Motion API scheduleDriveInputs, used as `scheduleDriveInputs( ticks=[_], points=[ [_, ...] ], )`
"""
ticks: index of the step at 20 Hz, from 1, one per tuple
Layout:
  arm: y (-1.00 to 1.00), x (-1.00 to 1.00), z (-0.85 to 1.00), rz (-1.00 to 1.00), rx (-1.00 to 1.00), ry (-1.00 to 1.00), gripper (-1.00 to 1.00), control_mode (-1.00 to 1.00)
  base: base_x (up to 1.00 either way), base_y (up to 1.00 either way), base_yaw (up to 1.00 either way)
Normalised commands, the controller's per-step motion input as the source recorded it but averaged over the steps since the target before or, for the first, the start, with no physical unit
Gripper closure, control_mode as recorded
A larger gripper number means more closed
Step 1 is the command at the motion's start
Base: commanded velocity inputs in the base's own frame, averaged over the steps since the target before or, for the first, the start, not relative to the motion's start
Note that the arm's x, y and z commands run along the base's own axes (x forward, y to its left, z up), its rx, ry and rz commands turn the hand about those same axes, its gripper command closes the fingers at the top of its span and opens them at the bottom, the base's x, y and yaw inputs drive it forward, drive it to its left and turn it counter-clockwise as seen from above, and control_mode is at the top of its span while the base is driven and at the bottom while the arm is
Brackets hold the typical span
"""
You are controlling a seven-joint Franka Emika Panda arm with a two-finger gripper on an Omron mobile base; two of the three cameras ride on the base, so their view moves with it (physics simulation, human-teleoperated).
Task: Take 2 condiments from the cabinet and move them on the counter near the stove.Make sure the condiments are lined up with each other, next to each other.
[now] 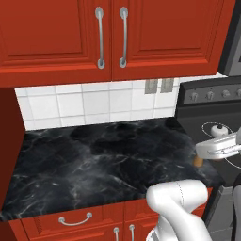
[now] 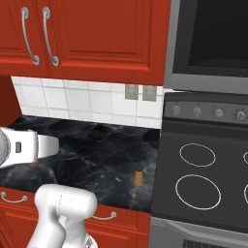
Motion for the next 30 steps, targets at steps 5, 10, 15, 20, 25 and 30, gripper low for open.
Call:
scheduleDriveInputs(
  ticks=[5, 10, 15, 20, 25, 30],
  points=[
    [0.00, 0.00, 0.00, 0.00, 0.00, 0.00, 1.00, 1.00, 0.00, 0.00, 0.00],
    [-0.10, 0.00, -0.01, 0.00, 0.00, 0.00, 1.00, -1.00, 0.00, 0.00, 0.00],
    [-0.24, -0.05, -0.10, 0.00, 0.00, 0.00, 1.00, -1.00, 0.00, 0.00, 0.00],
    [-0.29, 0.00, -0.23, 0.00, -0.05, 0.00, 1.00, -1.00, 0.00, 0.00, 0.00],
    [-0.59, 0.00, -0.24, 0.01, -0.07, 0.00, 1.00, -1.00, 0.00, 0.00, 0.00],
    [-0.62, 0.01, -0.20, 0.00, -0.01, -0.02, 1.00, -1.00, 0.00, 0.00, 0.00]
  ],
)
